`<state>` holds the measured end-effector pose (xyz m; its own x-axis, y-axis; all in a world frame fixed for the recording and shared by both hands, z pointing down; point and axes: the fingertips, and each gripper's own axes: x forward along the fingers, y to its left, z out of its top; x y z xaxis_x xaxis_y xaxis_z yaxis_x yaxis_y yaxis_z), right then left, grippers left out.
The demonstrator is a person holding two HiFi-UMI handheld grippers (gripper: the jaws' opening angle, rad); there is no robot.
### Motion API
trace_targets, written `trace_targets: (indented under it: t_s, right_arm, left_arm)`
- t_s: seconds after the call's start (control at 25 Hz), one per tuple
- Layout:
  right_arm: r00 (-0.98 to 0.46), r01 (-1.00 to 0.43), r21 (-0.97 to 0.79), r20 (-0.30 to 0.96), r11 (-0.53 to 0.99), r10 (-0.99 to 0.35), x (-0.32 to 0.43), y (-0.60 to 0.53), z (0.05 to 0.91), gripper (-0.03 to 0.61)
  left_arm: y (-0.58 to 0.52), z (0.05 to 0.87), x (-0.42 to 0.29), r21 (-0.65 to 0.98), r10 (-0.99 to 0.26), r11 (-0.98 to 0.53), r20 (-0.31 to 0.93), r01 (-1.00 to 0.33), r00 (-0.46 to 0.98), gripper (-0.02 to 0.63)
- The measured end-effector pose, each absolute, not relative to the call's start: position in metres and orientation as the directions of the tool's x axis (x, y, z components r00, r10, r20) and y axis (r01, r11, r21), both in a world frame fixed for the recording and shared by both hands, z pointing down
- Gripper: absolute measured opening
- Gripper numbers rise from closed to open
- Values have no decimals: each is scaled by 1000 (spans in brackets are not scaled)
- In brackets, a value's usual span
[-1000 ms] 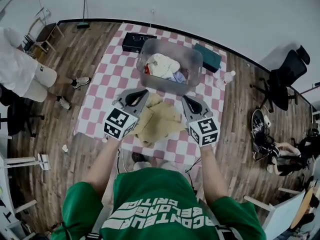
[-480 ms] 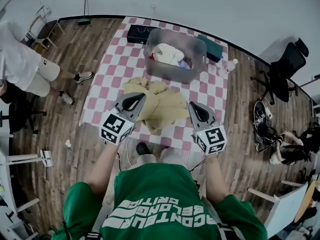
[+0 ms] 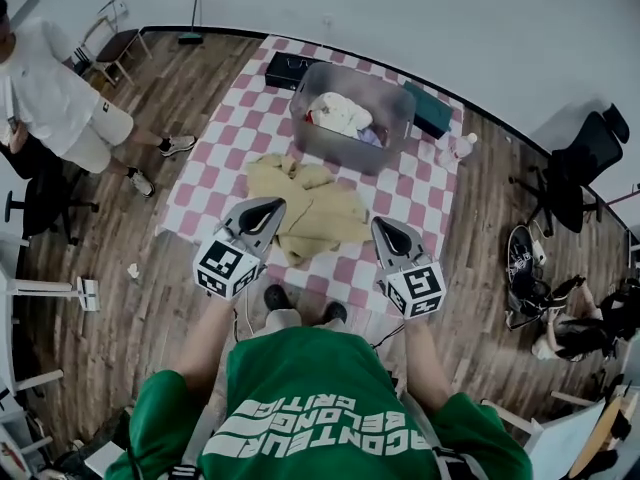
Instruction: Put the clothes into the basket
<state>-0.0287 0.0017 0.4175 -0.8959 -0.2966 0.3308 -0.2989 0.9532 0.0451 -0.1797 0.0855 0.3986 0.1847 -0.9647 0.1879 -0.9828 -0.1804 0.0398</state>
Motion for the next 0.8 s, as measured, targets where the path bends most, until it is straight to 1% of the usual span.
trace_targets:
  t_s: [0.28, 0.52, 0.8]
  right_arm:
    - [-909, -247, 35, 339, 968, -244, 11, 1, 428, 8]
    - [-912, -224, 24, 349, 974, -218, 39, 2, 438, 8]
    - [-914, -210, 12, 353, 978, -201, 59, 10, 443, 8]
  left_arm:
    - [87, 407, -136, 62, -973, -138, 177, -989, 147, 3]
    - [89, 415, -99, 76, -972, -134, 183, -988, 146, 3]
    - [97, 418, -77, 74, -973, -126, 187, -989, 138, 3]
